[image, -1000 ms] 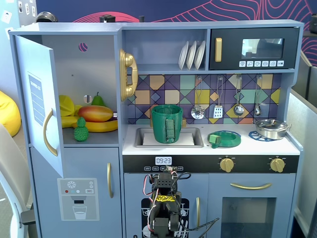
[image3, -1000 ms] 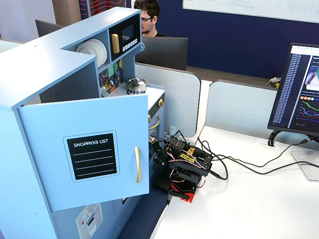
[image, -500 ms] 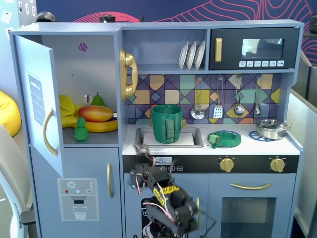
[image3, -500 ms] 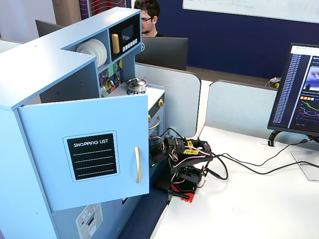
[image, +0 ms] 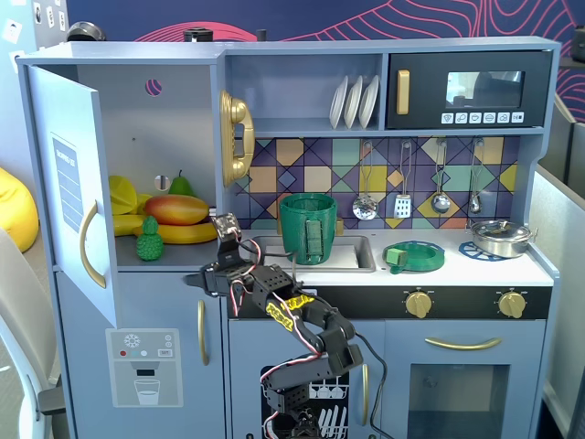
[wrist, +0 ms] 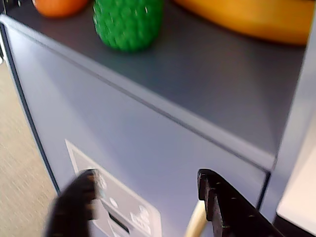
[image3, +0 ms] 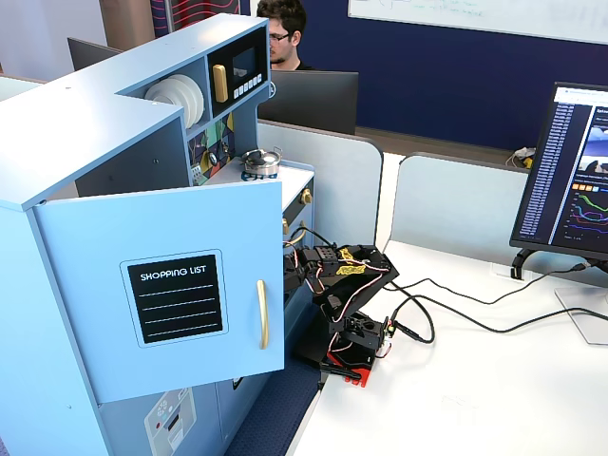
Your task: Pick up the green pineapple from the left cabinet and place it in the green recipient
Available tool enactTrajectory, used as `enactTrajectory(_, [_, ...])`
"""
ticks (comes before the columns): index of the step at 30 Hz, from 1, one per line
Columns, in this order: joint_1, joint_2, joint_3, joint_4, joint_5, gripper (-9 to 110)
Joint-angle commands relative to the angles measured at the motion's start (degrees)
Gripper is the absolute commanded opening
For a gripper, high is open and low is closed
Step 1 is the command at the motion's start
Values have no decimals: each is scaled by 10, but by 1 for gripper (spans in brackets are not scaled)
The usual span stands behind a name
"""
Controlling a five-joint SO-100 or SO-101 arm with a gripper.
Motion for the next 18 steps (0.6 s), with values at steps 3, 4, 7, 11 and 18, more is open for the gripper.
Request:
enactTrajectory(3, [-11,-67,-74,-112,35,36])
enactTrajectory(4, [-10,-80,-78,-128,39,37])
enactTrajectory(7, [-3,-121,-93,-179,40,39])
enactTrajectory(11, [6,-166,-110,-218,41,41])
enactTrajectory(18, [-1,-247,-156,-279,8,44])
